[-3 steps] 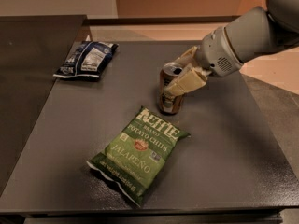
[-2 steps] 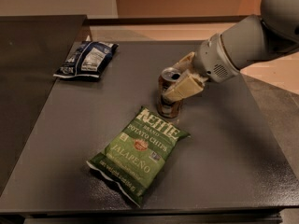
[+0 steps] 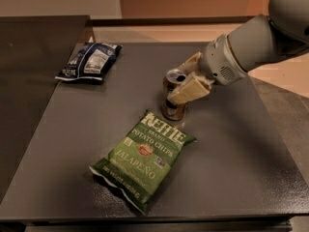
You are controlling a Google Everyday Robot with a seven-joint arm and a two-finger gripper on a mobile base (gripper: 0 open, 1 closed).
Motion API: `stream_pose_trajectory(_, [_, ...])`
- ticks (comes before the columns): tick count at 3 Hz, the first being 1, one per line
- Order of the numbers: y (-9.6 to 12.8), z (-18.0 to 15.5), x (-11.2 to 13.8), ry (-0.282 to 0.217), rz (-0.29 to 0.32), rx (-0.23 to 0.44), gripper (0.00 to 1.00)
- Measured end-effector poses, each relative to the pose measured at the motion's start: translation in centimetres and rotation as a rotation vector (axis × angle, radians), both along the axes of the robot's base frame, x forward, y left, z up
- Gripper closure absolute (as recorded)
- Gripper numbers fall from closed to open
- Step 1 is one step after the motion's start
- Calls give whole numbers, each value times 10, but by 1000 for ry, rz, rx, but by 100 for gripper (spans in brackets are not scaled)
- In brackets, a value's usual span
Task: Move orange can near green jalapeno chip bag
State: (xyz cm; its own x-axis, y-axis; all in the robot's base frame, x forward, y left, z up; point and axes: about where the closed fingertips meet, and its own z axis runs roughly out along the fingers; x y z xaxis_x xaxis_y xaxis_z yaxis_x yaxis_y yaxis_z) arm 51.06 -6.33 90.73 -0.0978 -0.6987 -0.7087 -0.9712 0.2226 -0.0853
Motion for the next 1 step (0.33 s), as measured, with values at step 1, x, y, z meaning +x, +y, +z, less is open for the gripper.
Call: stream_pose_trajectory(1, [1, 0, 0, -1, 2, -1, 0])
